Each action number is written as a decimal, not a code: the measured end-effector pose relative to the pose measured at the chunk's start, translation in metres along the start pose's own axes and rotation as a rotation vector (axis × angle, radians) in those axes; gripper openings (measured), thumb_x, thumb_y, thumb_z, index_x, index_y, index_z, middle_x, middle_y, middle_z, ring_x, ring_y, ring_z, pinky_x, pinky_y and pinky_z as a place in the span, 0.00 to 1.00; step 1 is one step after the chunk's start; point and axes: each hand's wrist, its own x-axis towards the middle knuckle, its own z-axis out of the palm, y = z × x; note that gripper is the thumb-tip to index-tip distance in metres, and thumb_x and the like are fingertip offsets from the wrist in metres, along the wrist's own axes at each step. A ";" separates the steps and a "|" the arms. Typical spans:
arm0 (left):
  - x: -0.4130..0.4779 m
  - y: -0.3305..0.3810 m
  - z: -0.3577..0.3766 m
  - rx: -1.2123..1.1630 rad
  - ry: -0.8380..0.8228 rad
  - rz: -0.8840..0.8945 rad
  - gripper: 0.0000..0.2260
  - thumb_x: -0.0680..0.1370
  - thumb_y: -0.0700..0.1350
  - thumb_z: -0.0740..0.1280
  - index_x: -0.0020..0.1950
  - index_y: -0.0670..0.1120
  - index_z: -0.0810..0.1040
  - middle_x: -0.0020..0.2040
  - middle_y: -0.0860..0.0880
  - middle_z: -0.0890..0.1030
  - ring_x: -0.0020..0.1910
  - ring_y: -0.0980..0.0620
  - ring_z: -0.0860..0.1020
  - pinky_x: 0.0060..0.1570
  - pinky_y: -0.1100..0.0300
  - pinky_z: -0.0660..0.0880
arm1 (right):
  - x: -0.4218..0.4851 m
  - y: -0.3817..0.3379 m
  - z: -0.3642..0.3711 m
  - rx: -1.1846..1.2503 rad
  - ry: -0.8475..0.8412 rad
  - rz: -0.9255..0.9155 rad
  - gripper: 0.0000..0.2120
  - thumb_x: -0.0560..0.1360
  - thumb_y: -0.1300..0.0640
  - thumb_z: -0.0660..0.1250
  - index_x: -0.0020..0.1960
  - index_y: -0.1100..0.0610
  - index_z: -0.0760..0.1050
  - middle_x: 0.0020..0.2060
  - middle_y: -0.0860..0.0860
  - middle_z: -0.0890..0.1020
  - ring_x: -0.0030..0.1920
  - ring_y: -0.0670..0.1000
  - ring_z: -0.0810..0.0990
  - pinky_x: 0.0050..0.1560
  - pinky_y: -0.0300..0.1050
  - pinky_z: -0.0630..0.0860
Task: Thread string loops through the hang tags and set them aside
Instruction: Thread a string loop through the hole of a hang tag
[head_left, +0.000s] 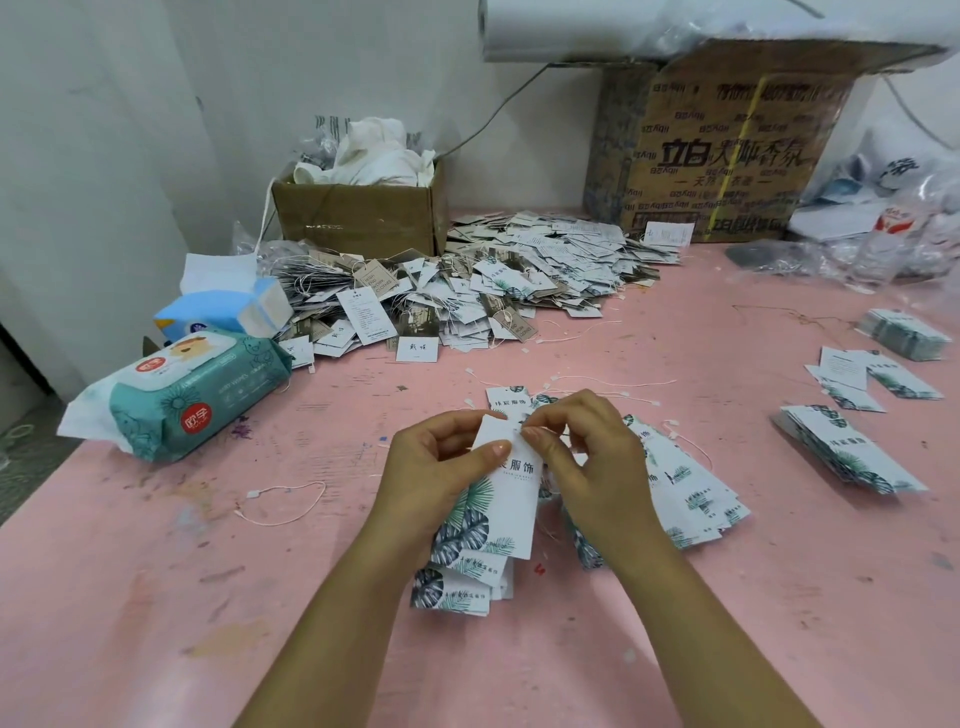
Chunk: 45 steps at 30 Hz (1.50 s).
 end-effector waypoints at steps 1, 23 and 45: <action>0.000 0.000 0.000 0.000 -0.007 -0.002 0.10 0.70 0.31 0.70 0.46 0.43 0.82 0.41 0.44 0.85 0.37 0.49 0.83 0.36 0.60 0.79 | -0.001 0.000 0.002 -0.029 0.012 -0.016 0.05 0.71 0.59 0.66 0.41 0.60 0.79 0.37 0.43 0.73 0.40 0.42 0.69 0.43 0.28 0.63; -0.004 -0.001 0.001 -0.001 -0.132 -0.020 0.11 0.66 0.42 0.71 0.47 0.49 0.85 0.44 0.43 0.85 0.40 0.49 0.83 0.37 0.60 0.78 | -0.003 0.002 0.006 -0.088 -0.005 -0.019 0.05 0.73 0.61 0.65 0.42 0.61 0.78 0.38 0.48 0.75 0.42 0.49 0.72 0.43 0.30 0.64; 0.001 -0.006 -0.005 0.125 -0.095 0.018 0.10 0.72 0.37 0.70 0.51 0.48 0.84 0.37 0.54 0.82 0.32 0.59 0.74 0.31 0.67 0.71 | -0.004 0.005 0.005 -0.030 0.020 0.021 0.05 0.73 0.58 0.64 0.43 0.59 0.77 0.38 0.44 0.74 0.41 0.42 0.71 0.43 0.32 0.65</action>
